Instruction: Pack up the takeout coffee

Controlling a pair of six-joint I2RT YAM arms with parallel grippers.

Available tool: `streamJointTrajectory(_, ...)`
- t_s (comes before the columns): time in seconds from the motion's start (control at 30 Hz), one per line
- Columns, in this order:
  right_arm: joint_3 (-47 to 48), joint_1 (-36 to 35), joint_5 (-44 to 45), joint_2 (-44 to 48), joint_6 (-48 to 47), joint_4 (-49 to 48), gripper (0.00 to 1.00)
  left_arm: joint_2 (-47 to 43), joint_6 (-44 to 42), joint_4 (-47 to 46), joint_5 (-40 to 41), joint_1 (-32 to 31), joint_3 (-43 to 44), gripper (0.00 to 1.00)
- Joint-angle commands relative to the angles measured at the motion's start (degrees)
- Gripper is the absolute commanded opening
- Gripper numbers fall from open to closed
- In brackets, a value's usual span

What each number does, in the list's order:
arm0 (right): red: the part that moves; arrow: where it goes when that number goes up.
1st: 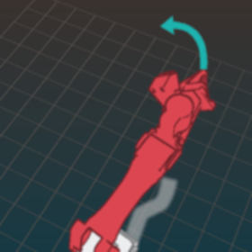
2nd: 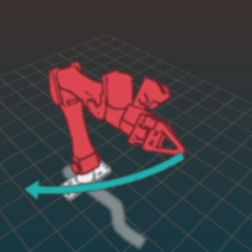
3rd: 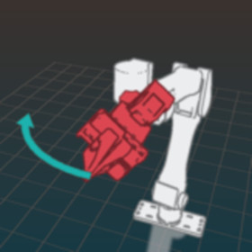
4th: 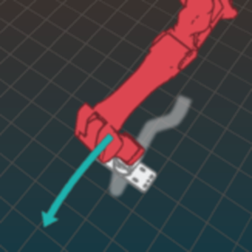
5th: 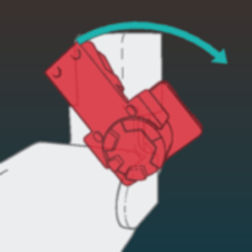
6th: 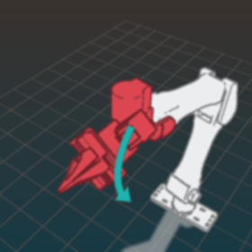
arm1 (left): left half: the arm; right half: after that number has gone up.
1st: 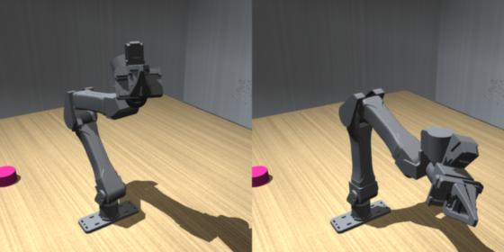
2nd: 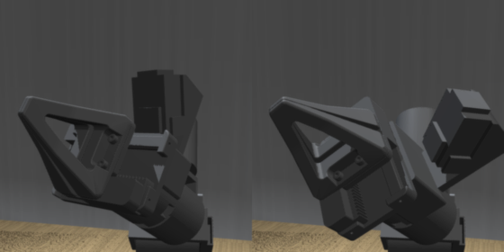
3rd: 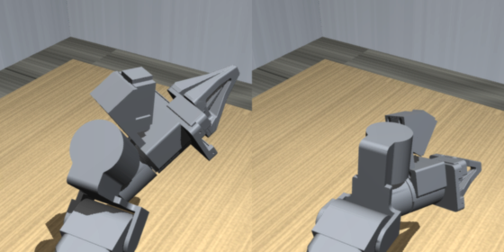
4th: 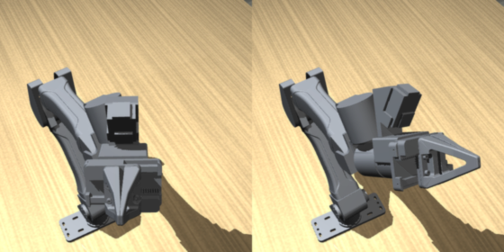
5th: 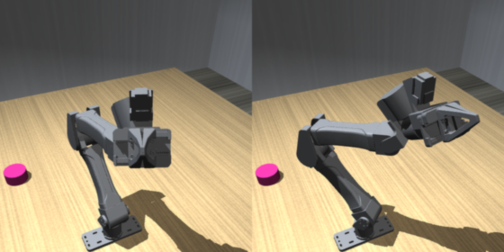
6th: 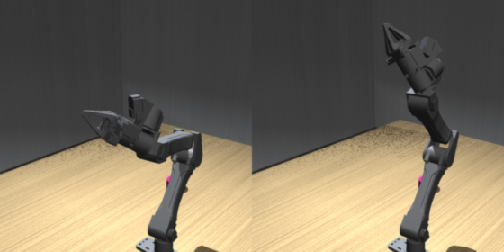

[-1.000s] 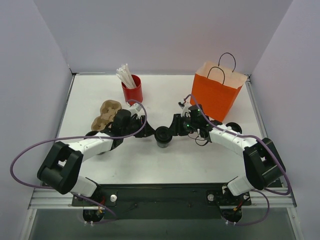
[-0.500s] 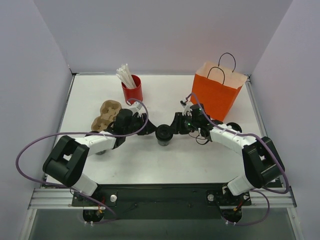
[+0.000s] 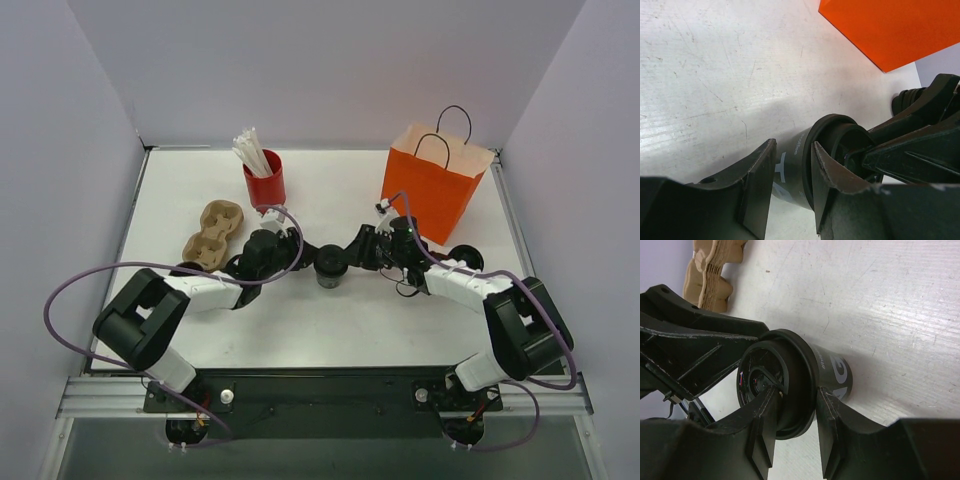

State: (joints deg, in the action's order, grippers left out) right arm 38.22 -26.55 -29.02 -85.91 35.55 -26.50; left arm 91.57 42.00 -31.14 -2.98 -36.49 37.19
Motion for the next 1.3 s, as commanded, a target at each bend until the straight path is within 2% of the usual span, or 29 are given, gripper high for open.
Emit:
streamJointTrajectory(0.0, -8.8, -2.1, 2.6, -5.4, -2.7, 9.5, 0.12, 5.4, -0.7, 18.1, 2.1, -3.5, -7.8, 0.42)
streamJointTrajectory(0.1, -9.6, -2.2, 1.4, -3.1, -1.5, 6.5, 0.13, 1.4, -0.3, 16.3, -1.7, -3.3, -8.0, 0.43)
streamJointTrajectory(0.2, -8.3, -2.3, 0.9, -1.4, -0.7, 7.3, 0.13, -3.3, -1.3, 20.0, -5.3, -2.4, -2.4, 0.46)
streamJointTrajectory(0.37, -6.7, -2.8, 1.9, 1.1, 1.4, 9.3, 0.12, -9.2, -5.0, 29.5, -5.0, -0.7, 8.3, 0.53)
streamJointTrajectory(0.5, -6.9, -3.2, 3.6, 2.1, 2.2, 9.9, 0.12, -12.1, -8.2, 34.6, -2.4, -0.4, 11.0, 0.58)
streamJointTrajectory(0.57, -7.2, -3.8, 4.1, 2.5, 2.9, 9.6, 0.12, -14.1, -8.2, 34.0, -2.7, -0.7, 10.1, 0.61)
streamJointTrajectory(0.67, -7.4, -5.2, 5.0, 2.6, 3.7, 8.7, 0.12, -17.0, -6.9, 32.0, -2.6, -1.5, 6.4, 0.72)
streamJointTrajectory(0.77, -6.8, -6.4, 6.1, 2.5, 4.3, 8.5, 0.12, -19.5, -6.8, 31.8, -1.7, -1.7, 3.8, 0.72)
streamJointTrajectory(0.9, -5.7, -7.9, 8.4, 2.8, 4.8, 9.7, 0.12, -22.7, -4.8, 24.3, -3.3, -2.6, -0.7, 0.73)
streamJointTrajectory(1.03, -5.1, -9.1, 10.6, 3.4, 5.3, 10.9, 0.12, -22.7, -4.8, 24.8, 0.2, -4.8, -1.8, 0.73)
streamJointTrajectory(1.27, -4.6, -10.5, 11.5, 3.9, 3.8, 11.9, 0.12, -25.0, -4.5, 23.1, 2.5, -3.8, -4.1, 0.73)
